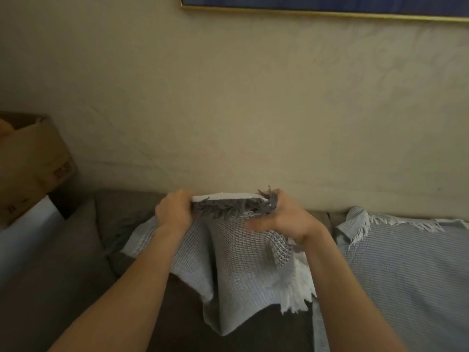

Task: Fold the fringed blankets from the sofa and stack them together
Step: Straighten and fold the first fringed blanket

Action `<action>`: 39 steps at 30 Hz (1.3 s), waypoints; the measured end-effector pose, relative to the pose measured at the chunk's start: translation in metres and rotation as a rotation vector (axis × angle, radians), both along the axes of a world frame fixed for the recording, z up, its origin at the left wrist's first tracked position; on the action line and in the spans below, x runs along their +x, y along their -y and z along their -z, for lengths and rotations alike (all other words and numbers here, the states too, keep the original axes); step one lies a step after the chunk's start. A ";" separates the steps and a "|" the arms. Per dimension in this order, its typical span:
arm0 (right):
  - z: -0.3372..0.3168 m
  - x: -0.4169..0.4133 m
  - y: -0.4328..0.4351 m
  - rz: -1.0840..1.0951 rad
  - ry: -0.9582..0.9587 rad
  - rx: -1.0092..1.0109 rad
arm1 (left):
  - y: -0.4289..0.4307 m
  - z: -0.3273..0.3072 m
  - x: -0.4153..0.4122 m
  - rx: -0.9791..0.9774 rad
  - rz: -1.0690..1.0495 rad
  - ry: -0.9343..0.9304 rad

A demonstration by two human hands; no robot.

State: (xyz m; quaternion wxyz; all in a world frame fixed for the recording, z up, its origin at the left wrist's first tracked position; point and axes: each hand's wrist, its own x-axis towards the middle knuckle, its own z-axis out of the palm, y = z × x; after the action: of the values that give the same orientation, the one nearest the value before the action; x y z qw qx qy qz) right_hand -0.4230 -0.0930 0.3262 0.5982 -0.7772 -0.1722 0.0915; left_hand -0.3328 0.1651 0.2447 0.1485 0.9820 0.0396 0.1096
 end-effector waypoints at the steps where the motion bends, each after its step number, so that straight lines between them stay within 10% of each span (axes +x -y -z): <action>1: 0.004 0.001 0.001 0.011 0.031 0.026 | -0.001 0.005 -0.002 -0.047 -0.034 0.004; 7: 0.042 0.010 0.026 0.350 0.081 0.101 | -0.009 0.004 0.001 -0.494 -0.129 -0.027; 10: 0.058 0.010 0.029 0.409 0.099 -0.429 | -0.003 -0.024 -0.004 -0.572 -0.056 0.028; 16: 0.075 0.002 0.023 0.180 -0.085 -1.317 | 0.021 -0.091 -0.029 0.096 0.284 0.263; 22: 0.066 0.010 0.020 0.912 0.636 -1.013 | 0.015 -0.115 -0.044 0.102 0.103 0.640; 26: 0.056 -0.001 -0.002 0.521 0.146 -0.401 | 0.010 -0.104 -0.052 0.187 0.347 0.382; 31: 0.054 -0.033 -0.013 -0.242 -0.282 -0.983 | -0.012 -0.090 -0.057 0.244 0.308 0.227; 36: 0.078 -0.007 -0.005 0.759 0.268 -1.087 | -0.004 -0.091 -0.064 0.257 0.312 0.235; 39: 0.089 -0.003 -0.004 0.584 0.217 -0.990 | -0.004 -0.091 -0.060 0.267 0.285 0.270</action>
State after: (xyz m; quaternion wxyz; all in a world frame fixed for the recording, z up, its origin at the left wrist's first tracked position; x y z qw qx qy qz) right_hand -0.4263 -0.0892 0.2370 0.1431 -0.9844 0.0521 -0.0879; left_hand -0.3931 0.1693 0.3356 0.0350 0.9650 -0.1345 0.2223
